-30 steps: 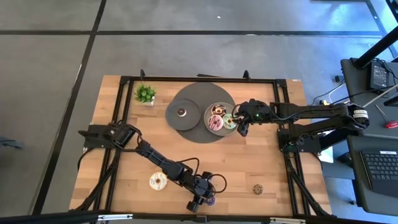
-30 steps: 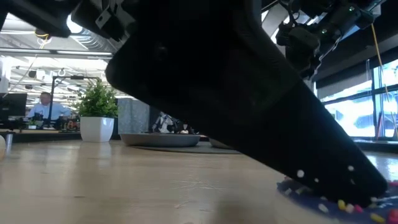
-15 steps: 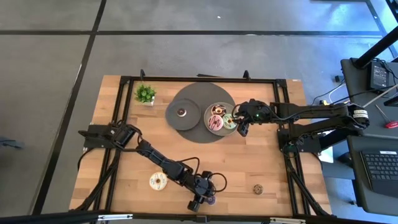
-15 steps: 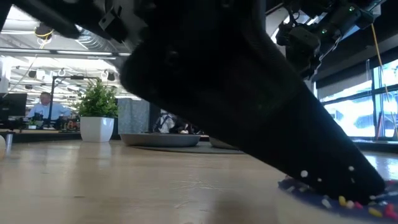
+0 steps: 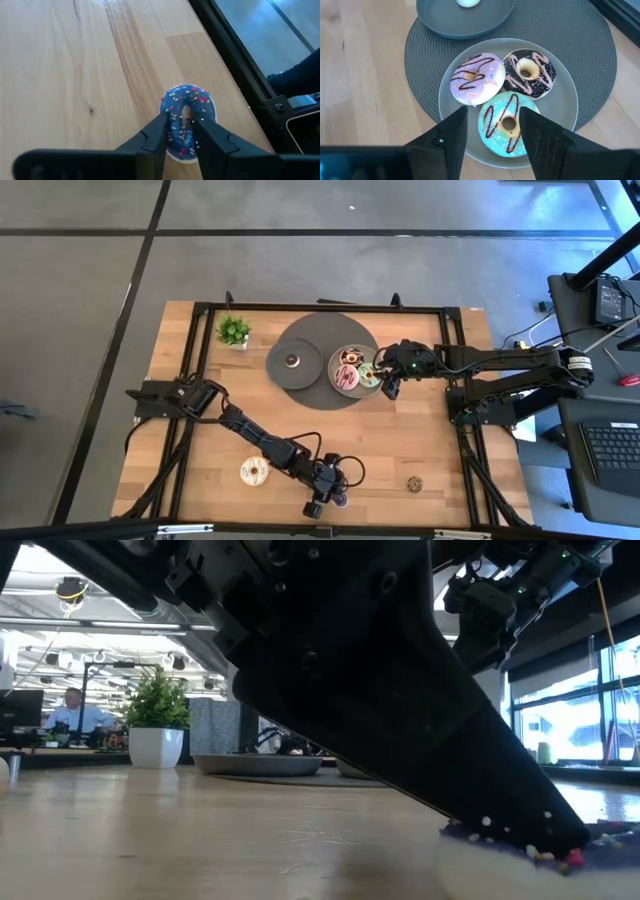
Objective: Pick & Place donuts
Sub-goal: Put the small blue donut on the dark gray plate
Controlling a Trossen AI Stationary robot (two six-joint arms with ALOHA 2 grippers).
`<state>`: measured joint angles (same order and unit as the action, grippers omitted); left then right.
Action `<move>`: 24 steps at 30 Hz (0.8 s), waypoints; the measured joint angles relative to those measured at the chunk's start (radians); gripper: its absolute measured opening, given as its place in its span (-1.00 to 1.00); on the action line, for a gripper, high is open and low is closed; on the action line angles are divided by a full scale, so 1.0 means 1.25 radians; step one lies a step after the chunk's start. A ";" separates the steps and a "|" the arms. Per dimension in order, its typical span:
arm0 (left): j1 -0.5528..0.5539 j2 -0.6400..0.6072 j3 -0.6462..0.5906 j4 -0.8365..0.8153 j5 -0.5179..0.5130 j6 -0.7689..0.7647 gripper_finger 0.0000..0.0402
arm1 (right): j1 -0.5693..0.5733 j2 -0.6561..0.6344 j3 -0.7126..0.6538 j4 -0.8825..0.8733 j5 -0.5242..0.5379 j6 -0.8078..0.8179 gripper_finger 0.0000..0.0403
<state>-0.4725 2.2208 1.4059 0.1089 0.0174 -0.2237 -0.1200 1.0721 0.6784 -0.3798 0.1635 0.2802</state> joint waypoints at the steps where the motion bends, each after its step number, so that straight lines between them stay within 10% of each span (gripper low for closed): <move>1: 0.000 0.000 0.000 0.000 0.000 0.000 -0.64 | 0.000 0.000 0.000 0.000 0.000 0.000 -0.11; 24: 0.046 -0.081 -0.002 -0.133 0.042 0.016 -0.95 | 0.000 0.000 0.000 -0.008 0.000 0.005 -0.11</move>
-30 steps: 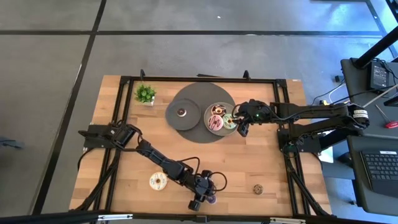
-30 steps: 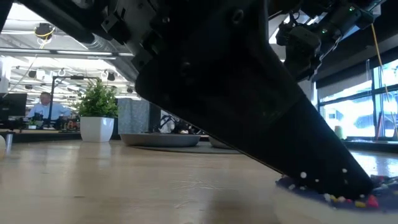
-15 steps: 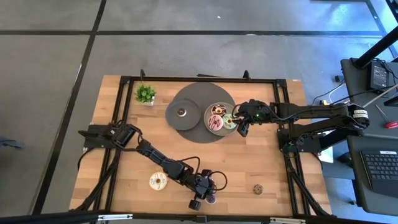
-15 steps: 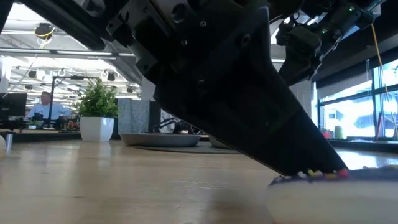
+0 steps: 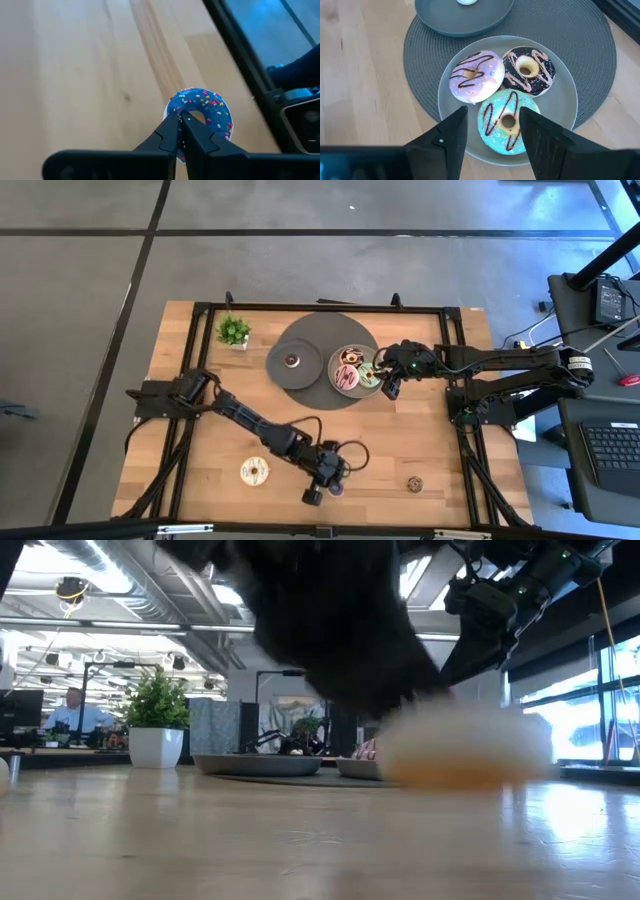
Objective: Pick & Place donuts
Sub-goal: Put the small blue donut on the dark gray plate
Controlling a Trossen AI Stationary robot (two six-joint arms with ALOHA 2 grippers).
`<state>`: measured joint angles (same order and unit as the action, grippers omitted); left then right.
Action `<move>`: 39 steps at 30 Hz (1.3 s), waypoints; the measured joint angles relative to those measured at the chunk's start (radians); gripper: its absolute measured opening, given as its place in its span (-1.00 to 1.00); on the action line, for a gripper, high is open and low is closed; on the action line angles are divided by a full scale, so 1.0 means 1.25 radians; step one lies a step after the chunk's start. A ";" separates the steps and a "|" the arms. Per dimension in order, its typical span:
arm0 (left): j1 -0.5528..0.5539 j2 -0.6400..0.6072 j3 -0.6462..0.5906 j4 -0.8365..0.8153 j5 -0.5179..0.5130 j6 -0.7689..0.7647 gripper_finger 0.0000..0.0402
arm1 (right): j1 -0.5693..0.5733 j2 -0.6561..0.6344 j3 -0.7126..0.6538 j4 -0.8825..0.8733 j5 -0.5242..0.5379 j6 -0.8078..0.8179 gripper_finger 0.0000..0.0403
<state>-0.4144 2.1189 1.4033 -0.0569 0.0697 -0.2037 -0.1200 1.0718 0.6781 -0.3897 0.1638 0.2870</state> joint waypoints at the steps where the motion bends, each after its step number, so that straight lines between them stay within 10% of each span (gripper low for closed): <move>1: 0.009 -0.017 0.000 -0.022 0.000 0.005 -0.95 | 0.000 0.000 0.000 0.000 -0.001 0.000 -0.11; 18: 0.279 -0.393 -0.021 -0.481 -0.207 0.094 -0.94 | 0.053 -0.002 0.000 -0.090 -0.063 0.210 -0.11; 39: 0.522 -0.449 -0.406 -0.116 -0.294 -0.158 -0.94 | 0.121 -0.001 0.000 -0.056 0.051 0.204 -0.11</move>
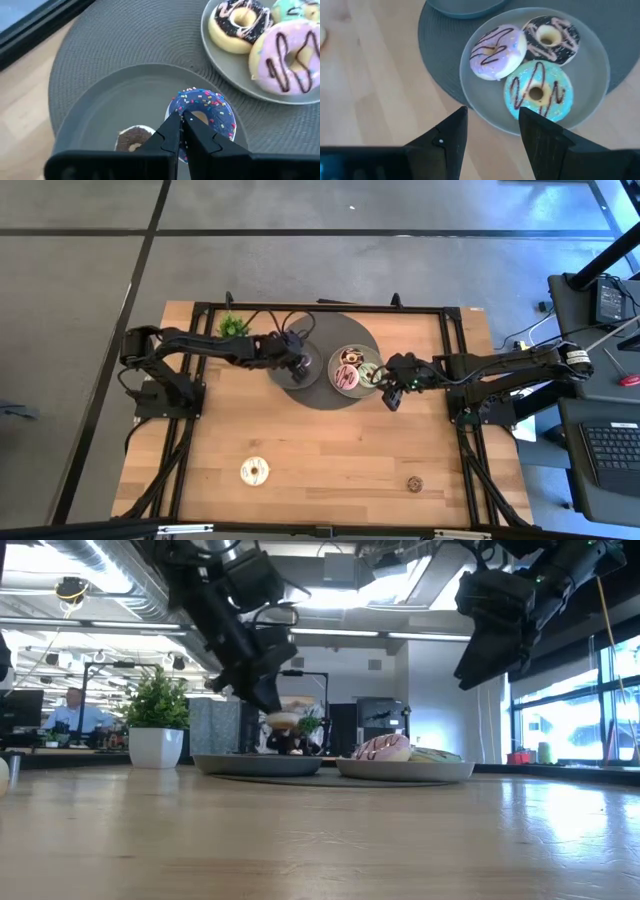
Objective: Pick & Place donuts
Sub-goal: Put the small blue donut on the dark gray plate
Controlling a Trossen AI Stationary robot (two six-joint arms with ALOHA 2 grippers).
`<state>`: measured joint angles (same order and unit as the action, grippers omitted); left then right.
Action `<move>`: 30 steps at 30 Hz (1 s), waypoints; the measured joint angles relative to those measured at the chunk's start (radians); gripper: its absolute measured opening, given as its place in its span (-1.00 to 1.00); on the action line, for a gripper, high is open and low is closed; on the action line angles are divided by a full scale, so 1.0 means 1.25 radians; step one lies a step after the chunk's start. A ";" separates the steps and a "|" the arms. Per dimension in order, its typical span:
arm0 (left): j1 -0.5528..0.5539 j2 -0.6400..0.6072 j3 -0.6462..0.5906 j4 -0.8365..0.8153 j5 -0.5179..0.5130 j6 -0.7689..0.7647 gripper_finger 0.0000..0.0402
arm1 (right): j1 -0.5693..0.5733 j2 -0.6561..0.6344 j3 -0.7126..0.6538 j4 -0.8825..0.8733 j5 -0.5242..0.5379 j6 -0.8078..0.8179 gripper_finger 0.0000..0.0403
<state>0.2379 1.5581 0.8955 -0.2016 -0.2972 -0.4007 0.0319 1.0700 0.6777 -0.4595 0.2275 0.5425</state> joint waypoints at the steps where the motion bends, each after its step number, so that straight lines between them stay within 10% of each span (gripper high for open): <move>1: 0.000 0.000 -0.005 -0.001 -0.001 0.000 -0.94 | 0.000 0.000 0.000 0.000 0.008 -0.001 -0.11; 30: -0.019 0.103 -0.017 0.063 -0.070 -0.019 -0.94 | 0.000 0.000 0.000 0.005 0.032 0.003 -0.11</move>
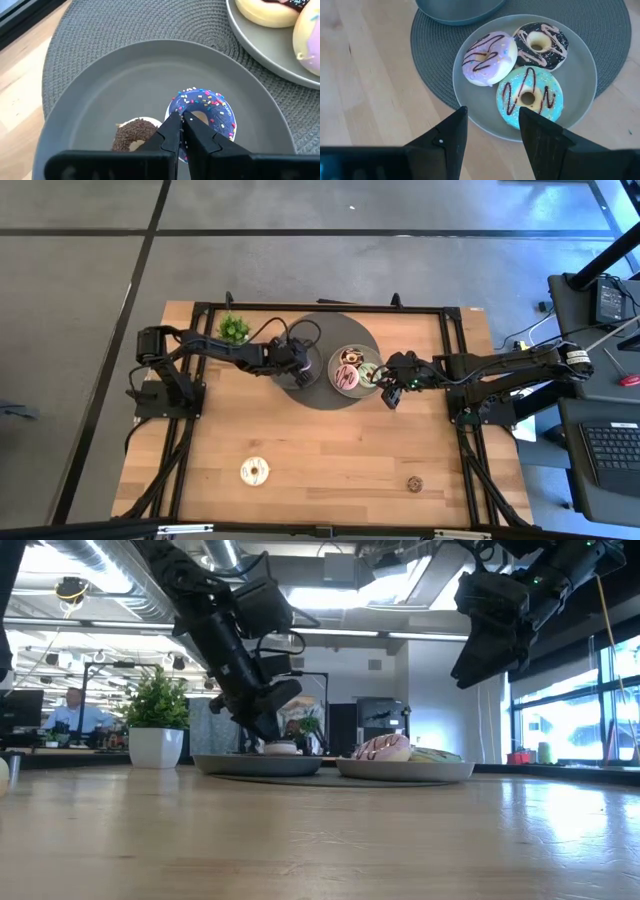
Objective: Pick & Place donuts
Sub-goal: Put the small blue donut on the dark gray plate, then put the small brown donut on the dark gray plate
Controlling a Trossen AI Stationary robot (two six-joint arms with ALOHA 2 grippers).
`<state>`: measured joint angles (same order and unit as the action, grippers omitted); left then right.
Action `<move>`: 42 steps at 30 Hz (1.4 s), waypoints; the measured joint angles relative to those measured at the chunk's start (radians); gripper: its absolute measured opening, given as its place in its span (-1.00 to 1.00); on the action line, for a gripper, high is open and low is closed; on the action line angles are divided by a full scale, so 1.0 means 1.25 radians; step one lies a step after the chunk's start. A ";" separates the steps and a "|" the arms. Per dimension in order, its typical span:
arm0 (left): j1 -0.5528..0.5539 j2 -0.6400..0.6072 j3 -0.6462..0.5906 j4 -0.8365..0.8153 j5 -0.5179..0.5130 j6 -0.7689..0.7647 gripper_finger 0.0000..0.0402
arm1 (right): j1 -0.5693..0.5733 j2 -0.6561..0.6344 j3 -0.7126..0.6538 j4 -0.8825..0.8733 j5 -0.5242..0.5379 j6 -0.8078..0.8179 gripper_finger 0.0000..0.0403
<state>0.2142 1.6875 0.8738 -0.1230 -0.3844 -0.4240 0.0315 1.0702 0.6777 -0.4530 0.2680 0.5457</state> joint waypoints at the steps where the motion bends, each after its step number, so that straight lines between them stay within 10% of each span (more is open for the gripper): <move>1: 0.000 0.000 0.000 0.000 0.002 0.000 -0.94 | 0.000 0.000 0.000 0.000 0.000 0.001 -0.11; 42: -0.003 0.038 0.000 0.000 -0.014 -0.023 -0.63 | 0.000 0.000 0.000 0.000 -0.008 -0.003 -0.11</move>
<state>0.2104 1.7355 0.8742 -0.1230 -0.4019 -0.4523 0.0316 1.0702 0.6781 -0.4534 0.2582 0.5415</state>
